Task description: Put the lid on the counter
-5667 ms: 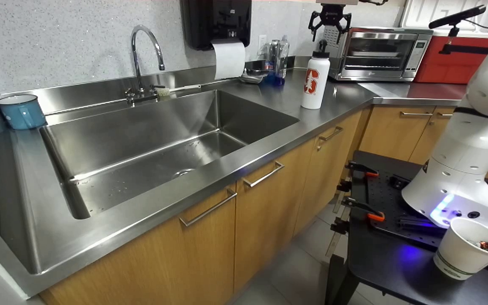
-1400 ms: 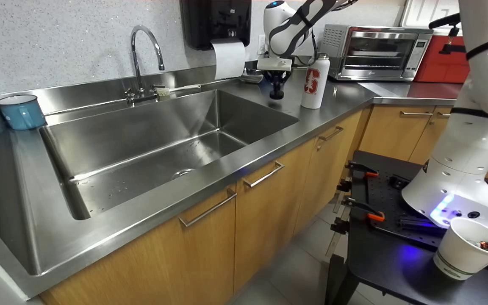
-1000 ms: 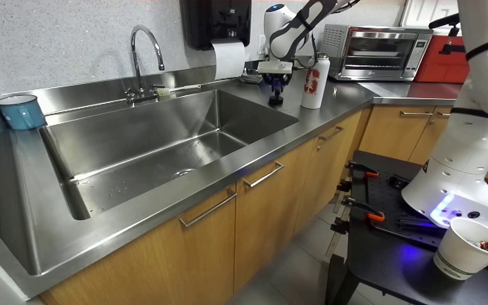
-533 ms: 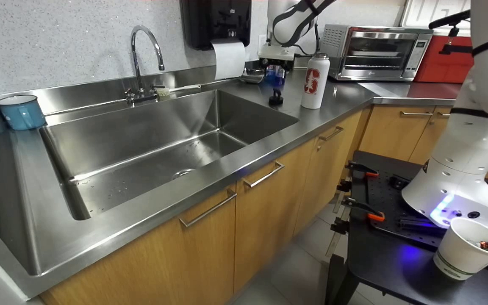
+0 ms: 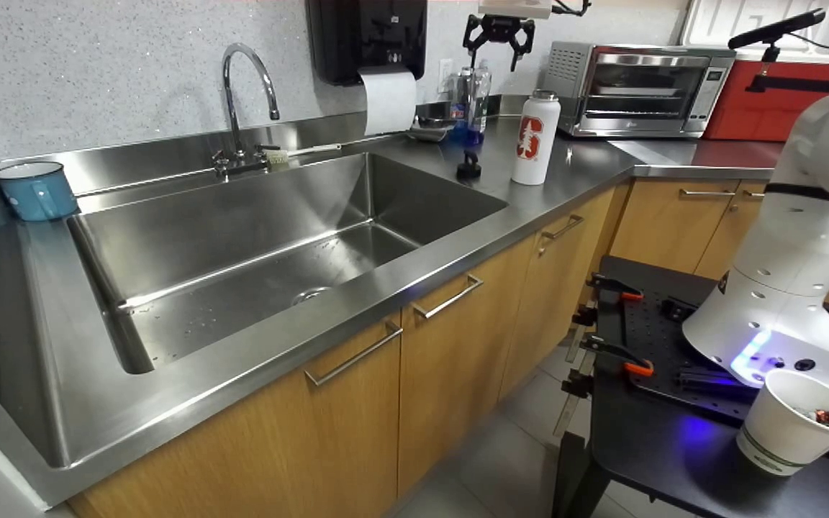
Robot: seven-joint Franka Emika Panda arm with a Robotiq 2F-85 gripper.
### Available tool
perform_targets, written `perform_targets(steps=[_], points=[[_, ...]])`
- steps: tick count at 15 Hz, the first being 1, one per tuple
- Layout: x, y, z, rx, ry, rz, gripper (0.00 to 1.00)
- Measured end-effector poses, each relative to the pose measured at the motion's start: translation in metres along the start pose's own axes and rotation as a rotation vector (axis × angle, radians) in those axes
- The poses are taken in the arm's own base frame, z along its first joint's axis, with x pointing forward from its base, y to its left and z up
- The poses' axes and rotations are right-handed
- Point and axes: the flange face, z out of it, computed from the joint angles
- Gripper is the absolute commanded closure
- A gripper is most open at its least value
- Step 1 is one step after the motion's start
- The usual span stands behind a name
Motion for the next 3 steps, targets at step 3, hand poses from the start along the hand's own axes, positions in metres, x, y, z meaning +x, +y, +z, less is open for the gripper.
perform_targets(steps=[3], points=[[-0.016, 0.013, -0.055, 0.005, -0.005, -0.03, 0.0]])
